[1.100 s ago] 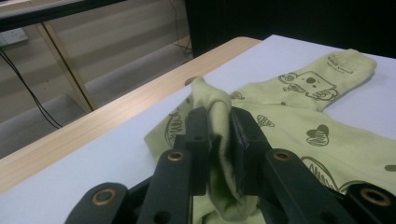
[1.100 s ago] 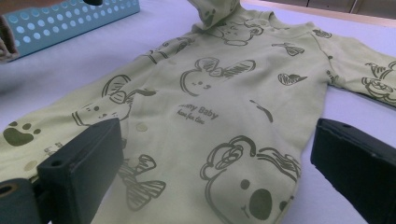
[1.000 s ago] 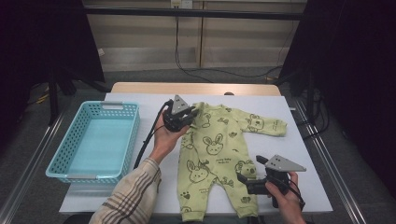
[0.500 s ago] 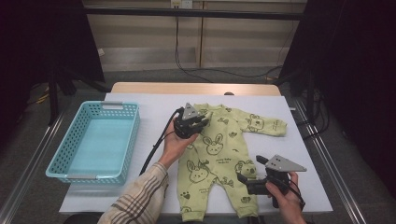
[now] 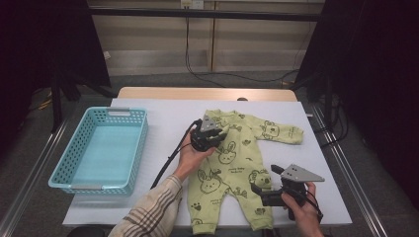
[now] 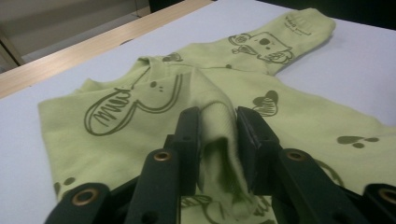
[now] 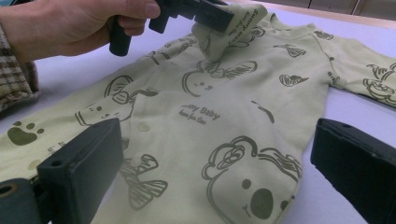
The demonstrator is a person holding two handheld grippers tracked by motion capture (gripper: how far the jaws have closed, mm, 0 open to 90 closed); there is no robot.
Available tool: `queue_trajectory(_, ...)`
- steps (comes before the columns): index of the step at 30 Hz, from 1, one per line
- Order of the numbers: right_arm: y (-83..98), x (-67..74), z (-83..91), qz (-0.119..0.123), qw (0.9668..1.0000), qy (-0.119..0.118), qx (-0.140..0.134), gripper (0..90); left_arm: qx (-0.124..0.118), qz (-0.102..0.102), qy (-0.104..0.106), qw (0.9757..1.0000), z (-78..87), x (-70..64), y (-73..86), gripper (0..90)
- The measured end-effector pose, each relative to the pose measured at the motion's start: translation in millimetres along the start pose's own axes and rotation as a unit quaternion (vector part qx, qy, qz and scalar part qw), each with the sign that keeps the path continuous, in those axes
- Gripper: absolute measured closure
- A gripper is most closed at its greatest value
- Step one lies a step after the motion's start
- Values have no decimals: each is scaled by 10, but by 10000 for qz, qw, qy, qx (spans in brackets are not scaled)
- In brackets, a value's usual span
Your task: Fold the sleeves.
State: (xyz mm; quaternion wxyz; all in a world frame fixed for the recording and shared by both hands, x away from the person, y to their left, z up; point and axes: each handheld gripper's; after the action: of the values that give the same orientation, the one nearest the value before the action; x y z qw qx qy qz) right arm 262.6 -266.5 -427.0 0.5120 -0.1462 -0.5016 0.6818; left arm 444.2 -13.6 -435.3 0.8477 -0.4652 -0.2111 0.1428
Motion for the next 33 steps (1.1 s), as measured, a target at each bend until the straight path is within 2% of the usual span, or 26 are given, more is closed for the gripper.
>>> queue_trajectory(4, 0, -3, -1, -2, 10000, 6, 0, 23, 73, -99, 41, 9999, -41, -59, -5, 661)
queue_trajectory(10, 1, -2, 1, -1, 10000, -1, 1, 23, 95, -56, 172, 9998, -96, -99, 37, 539)
queue_trajectory(12, 1, -2, 2, 3, 10000, -2, -1, 23, 86, -89, 197, 9997, -91, -109, 44, 535)
queue_trajectory(17, 1, 2, 1, 0, 10000, 2, 9, 23, 91, -56, 237, 9997, -107, -145, 49, 447)
queue_trajectory(19, 1, 0, 0, 9, 10000, 2, 9, 23, 71, -86, 288, 9995, -115, -160, 48, 423)
queue_trajectory(20, 1, 0, 0, 4, 10000, 5, 9, 23, 131, -163, 310, 9993, -111, -165, 44, 412)
queue_trajectory(24, 2, -1, 1, 5, 10000, 4, 5, 23, 151, -103, 243, 9995, -87, -171, 48, 287)
queue_trajectory(28, 1, -5, 0, -4, 10000, 6, 2, 23, 163, -35, 150, 9997, -13, -121, 72, 174)
queue_trajectory(30, -2, -9, -9, -71, 10000, 21, -7, 23, 136, 62, 114, 9998, 28, -104, 95, 105)
queue_trajectory(33, -9, -24, -17, -143, 9999, 61, -21, 24, 183, 166, 41, 9997, 91, -73, 145, 55)
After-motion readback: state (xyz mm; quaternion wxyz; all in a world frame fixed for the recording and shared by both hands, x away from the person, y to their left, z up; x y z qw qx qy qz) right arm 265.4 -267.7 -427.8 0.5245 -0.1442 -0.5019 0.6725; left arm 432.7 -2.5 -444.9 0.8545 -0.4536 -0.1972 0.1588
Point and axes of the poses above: each handheld gripper's, and its own axes: z roughly backward along the jaws, y roughly out of its underside, x roughly to its left, and after that the axes turned 15 degrees about -z, right-handed
